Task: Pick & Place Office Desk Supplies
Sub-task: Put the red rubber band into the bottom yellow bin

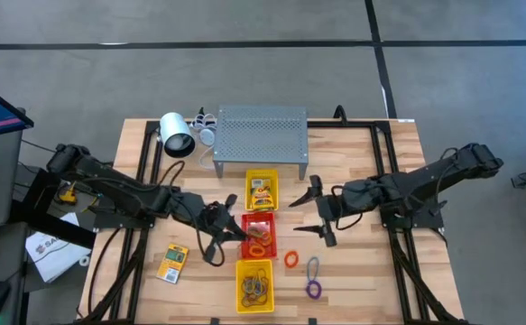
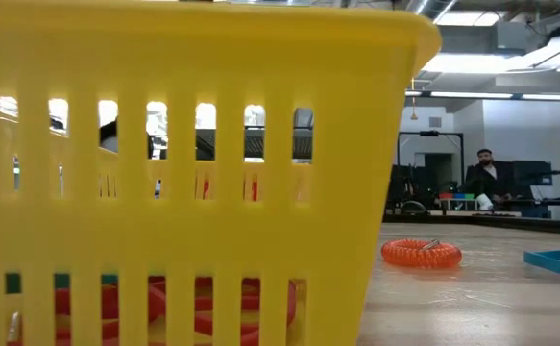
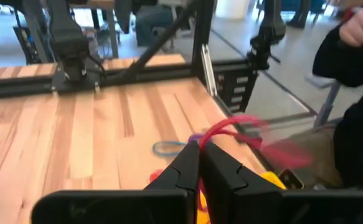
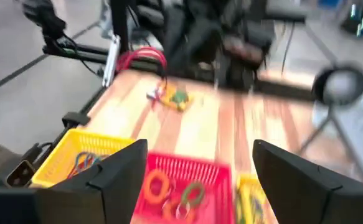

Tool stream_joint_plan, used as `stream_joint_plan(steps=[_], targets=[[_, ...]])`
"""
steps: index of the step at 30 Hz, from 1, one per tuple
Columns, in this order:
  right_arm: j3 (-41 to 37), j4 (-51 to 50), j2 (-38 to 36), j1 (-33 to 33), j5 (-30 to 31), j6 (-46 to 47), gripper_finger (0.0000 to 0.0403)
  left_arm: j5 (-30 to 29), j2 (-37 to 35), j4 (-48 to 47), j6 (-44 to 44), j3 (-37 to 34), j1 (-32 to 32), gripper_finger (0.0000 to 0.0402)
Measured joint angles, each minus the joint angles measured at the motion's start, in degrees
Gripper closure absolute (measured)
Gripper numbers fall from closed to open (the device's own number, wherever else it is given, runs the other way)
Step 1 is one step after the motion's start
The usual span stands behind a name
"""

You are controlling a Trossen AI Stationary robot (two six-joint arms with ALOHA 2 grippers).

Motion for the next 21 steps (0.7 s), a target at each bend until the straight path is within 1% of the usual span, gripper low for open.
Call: stream_joint_plan(steps=[3, 6, 10, 13, 18, 21], targets=[[-0.2, -3.6, 0.5, -0.4, 0.1, 5.1, 0.0117, 0.0, -0.3, -2.1, 0.4, 0.0, 0.0, 0.0399], [-1.5, -3.3, 2.2, -0.4, 0.2, 8.4, 0.0117, 0.9, 0.9, -1.9, 1.6, 0.0, -0.3, 0.0398], [-1.9, -2.0, 6.9, -0.3, 0.2, 11.2, 0.0117, 3.9, 3.3, -0.1, 2.0, 0.0, -0.3, 0.0398], [-2.0, 1.9, 11.6, 0.1, 0.3, 11.9, 0.0117, 7.6, 5.0, 1.4, 2.0, 0.0, -0.3, 0.0399], [-1.9, 14.5, 19.4, 0.6, 0.3, 10.0, 0.0117, 11.3, 7.4, 2.2, 1.8, 0.0, -0.3, 0.0397], [-1.9, 18.1, 22.8, 0.5, 0.3, 11.2, 0.0117, 13.7, 8.5, 2.2, 2.0, 0.0, -0.8, 0.0399]])
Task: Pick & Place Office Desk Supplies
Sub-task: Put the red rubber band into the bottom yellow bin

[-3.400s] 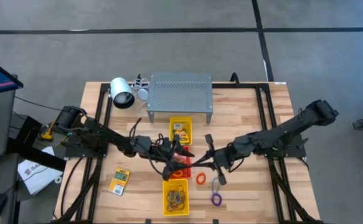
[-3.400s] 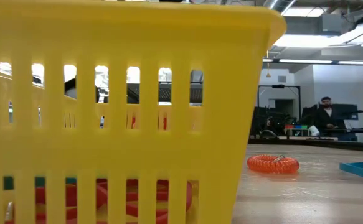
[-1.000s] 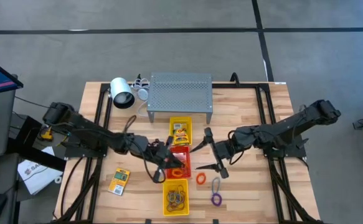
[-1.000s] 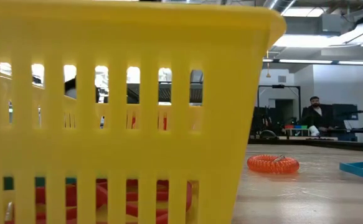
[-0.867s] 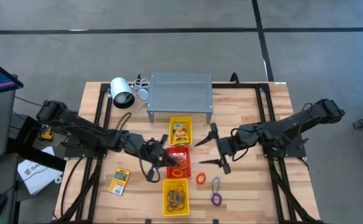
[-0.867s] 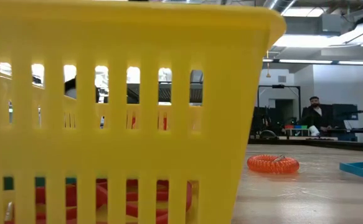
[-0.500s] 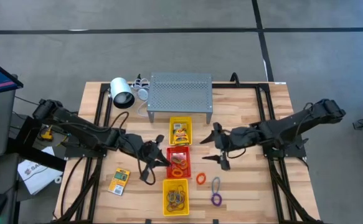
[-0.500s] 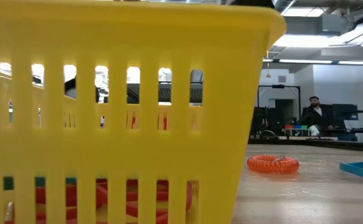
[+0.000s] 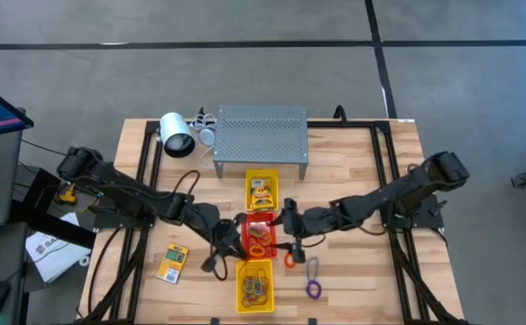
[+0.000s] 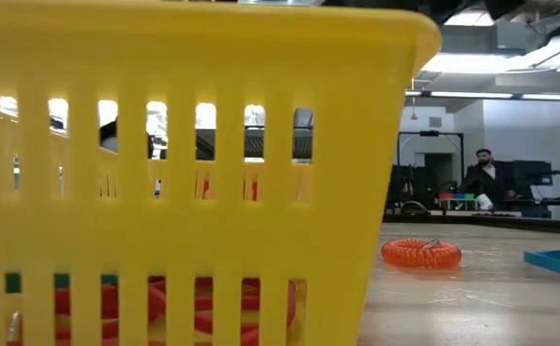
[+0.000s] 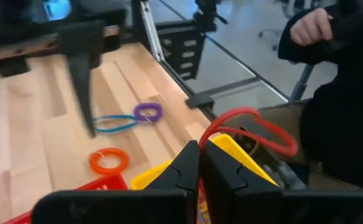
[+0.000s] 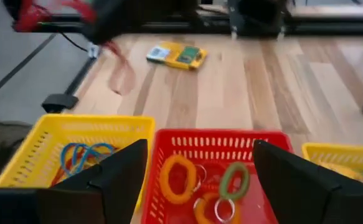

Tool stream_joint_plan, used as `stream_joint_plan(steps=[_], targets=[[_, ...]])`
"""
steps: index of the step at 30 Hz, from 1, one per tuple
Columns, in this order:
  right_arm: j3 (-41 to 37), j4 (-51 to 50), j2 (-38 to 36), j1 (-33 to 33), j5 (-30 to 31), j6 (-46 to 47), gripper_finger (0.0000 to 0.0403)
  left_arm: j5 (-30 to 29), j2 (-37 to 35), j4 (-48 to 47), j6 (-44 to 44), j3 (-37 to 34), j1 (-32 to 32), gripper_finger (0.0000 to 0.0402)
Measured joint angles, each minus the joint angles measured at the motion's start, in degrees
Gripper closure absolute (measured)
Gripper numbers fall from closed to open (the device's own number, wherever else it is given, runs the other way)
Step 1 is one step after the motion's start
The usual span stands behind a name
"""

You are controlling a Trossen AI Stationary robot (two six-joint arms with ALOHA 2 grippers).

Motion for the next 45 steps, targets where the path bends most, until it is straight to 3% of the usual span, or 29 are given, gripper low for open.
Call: stream_joint_plan(steps=[7, 14, 20, 30, 45], targets=[[0.0, 4.1, 4.7, 1.1, 4.7, 3.5, 0.0117, 0.4, -0.1, -1.6, 4.7, 0.0, -1.5, 0.0397], [0.1, 15.9, 5.7, 4.7, 12.6, -2.8, 0.0117, 0.3, 0.8, -2.1, 9.3, 0.1, -0.5, 0.0399], [0.0, 16.0, 4.4, 8.5, 23.4, -4.0, 0.0117, 0.4, 3.9, -3.7, 12.9, 0.9, -0.3, 0.0398], [0.0, 16.8, -1.0, 16.8, 40.8, -9.7, 0.0117, 5.0, 14.2, -10.0, 17.5, 9.6, -0.4, 0.0399], [0.0, 16.7, -1.7, 19.6, 44.3, -8.3, 0.0117, 5.2, 25.1, -10.6, 16.0, 16.2, -3.5, 0.0397]])
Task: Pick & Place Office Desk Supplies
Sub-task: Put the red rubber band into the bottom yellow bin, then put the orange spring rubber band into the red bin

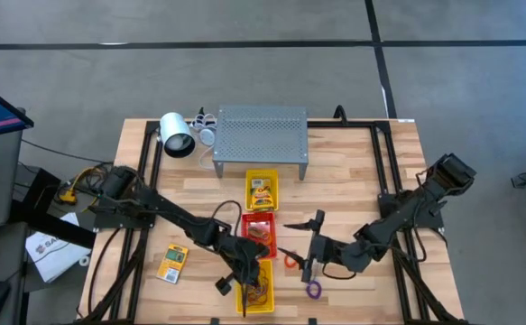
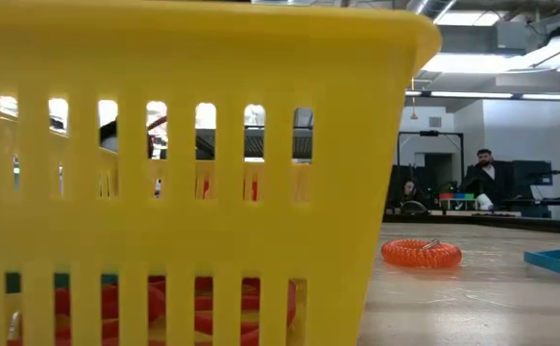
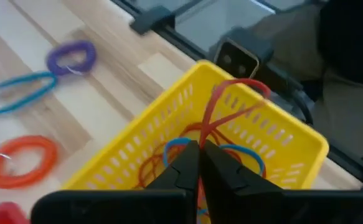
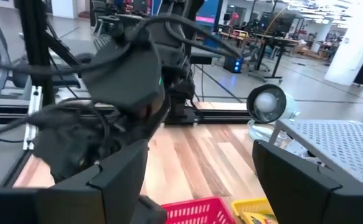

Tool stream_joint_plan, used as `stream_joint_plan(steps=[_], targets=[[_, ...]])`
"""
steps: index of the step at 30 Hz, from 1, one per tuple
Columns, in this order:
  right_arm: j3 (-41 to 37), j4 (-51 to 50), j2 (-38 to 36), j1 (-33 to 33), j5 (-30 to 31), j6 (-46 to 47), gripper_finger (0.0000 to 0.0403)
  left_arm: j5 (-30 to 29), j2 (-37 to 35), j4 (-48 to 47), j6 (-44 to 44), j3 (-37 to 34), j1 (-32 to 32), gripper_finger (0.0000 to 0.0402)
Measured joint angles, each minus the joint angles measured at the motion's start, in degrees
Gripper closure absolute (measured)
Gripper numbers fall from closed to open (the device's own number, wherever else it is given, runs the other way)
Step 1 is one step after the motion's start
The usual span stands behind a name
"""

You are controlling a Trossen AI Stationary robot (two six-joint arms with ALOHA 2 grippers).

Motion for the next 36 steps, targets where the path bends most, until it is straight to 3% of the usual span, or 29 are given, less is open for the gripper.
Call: stream_joint_plan(steps=[10, 20, 30, 36], targets=[[0.0, -1.1, 0.0, 3.5, 0.0, 6.7, 0.0117, -0.9, 5.5, -2.2, 0.0, 4.6, -1.3, 0.0396], [0.0, -0.4, 0.0, 3.9, 0.0, 9.3, 0.0117, -1.2, 5.9, -4.0, -0.6, 5.1, -1.1, 0.0381], [0.0, -0.4, 0.0, 3.7, -0.1, 9.3, 0.0117, -1.2, 5.5, -7.1, -3.4, 5.1, 0.1, 0.0282], [0.0, -1.5, 0.1, 2.7, -0.1, 9.2, 0.0117, -1.0, -0.3, -8.3, -4.5, 5.1, 1.8, 0.0227]])
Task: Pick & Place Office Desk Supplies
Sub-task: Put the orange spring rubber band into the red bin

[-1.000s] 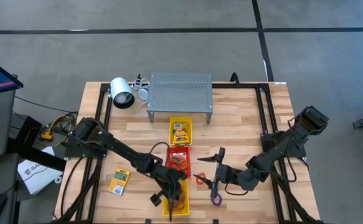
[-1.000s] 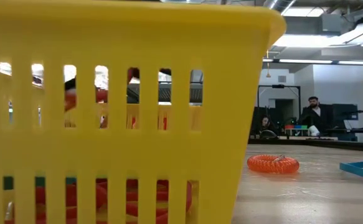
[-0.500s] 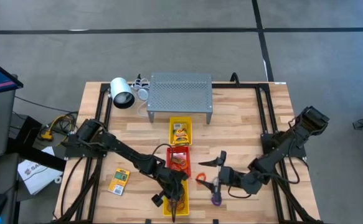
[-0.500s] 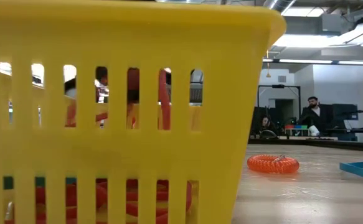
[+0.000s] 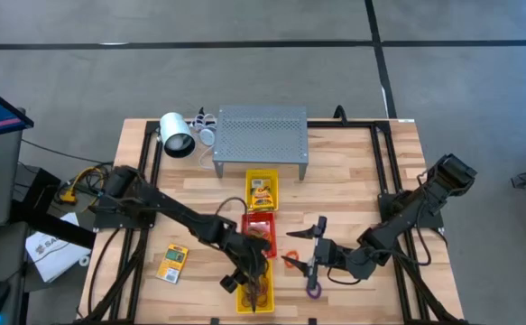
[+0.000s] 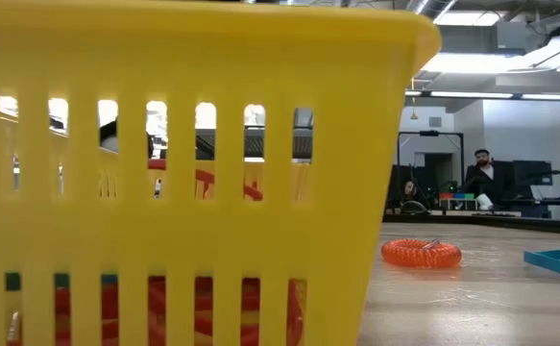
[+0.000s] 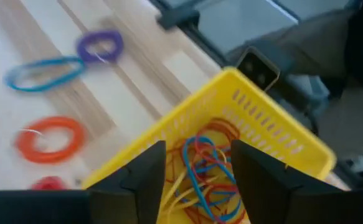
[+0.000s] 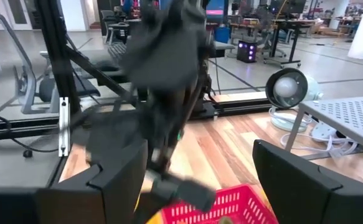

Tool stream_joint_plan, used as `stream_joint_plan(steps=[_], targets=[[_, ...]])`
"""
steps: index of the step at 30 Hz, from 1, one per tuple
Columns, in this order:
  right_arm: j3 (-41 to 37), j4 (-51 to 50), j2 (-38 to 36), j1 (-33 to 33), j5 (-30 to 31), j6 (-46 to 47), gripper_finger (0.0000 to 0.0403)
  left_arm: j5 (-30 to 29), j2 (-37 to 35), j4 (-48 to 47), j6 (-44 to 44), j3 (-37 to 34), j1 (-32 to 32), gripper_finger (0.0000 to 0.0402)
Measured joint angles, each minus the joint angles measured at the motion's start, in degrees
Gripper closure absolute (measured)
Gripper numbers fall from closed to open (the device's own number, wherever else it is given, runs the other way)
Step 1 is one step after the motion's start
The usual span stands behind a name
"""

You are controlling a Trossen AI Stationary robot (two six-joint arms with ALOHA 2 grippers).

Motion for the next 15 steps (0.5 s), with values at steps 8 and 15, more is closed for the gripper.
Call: stream_joint_plan(steps=[8, 15], targets=[[0.0, -0.3, 0.0, -3.9, -0.1, -0.6, 0.0117, -0.1, -9.2, -1.1, -0.3, 0.0, 0.4, 0.0202], [0.0, -0.6, 0.0, -7.8, -7.0, -0.6, 0.0117, -0.4, -17.9, -10.7, 0.3, -1.8, 0.8, 0.0209]])
